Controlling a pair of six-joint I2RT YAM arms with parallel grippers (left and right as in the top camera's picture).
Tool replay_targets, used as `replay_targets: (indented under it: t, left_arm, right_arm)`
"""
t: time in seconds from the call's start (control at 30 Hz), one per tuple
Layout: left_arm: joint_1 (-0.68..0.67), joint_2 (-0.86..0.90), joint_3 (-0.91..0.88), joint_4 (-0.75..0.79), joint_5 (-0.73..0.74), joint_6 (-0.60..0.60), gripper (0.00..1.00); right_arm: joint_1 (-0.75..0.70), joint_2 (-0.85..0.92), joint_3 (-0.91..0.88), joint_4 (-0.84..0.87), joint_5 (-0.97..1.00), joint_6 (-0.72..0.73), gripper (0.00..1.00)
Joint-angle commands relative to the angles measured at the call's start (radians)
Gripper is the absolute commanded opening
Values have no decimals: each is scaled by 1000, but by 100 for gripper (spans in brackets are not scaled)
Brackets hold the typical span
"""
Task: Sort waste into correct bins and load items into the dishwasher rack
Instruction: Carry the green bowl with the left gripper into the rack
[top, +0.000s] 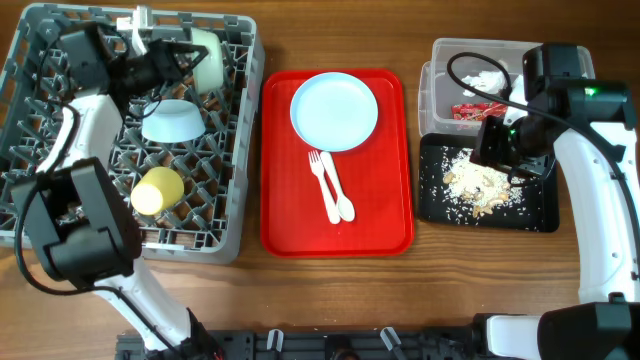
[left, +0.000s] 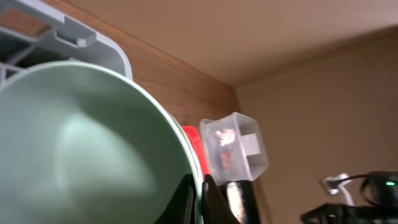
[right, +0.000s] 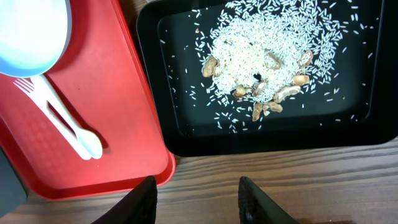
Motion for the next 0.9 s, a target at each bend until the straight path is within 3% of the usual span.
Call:
replay_targets:
  t: [0.0, 0.37, 0.4, 0.47, 0.53, 0.57, 0.6, 0.7, 0.73, 0.77, 0.8, 0.87]
  left_arm:
    - [11, 43, 5, -9, 20, -63, 4]
    - [101, 44, 5, -84, 18, -89, 6]
    - [110, 44, 5, -101, 18, -89, 10]
    - [126, 44, 5, -137, 20, -89, 28]
    - [140, 44, 5, -166, 34, -88, 34]
    - [147, 44, 5, -179, 37, -89, 48]
    - [156, 43, 5, -196, 37, -89, 54]
    - [181, 37, 5, -235, 37, -88, 66]
    - [192, 32, 5, -250, 37, -89, 75]
    - [198, 27, 5, -256, 37, -88, 92]
    - [210, 17, 5, -261, 36, -88, 100]
    - [230, -8, 5, -261, 35, -88, 100]
  right_arm:
    - [0, -21, 21, -2, 6, -5, 43]
    - [0, -21, 21, -2, 6, -5, 43]
    - [0, -21, 21, -1, 6, -5, 43]
    - [0, -21, 21, -2, 6, -5, 43]
    - [0, -21, 21, -2, 6, -5, 43]
    - [0, -21, 21, -2, 6, -4, 43]
    - [0, -21, 21, -2, 6, -4, 43]
    - [0, -21, 21, -2, 6, -4, 43]
    - [0, -21, 21, -2, 6, -4, 43]
    - [0, -21, 21, -2, 6, -4, 43]
    - [0, -21, 21, -2, 6, -4, 43]
    - [0, -21, 21, -2, 6, -4, 43]
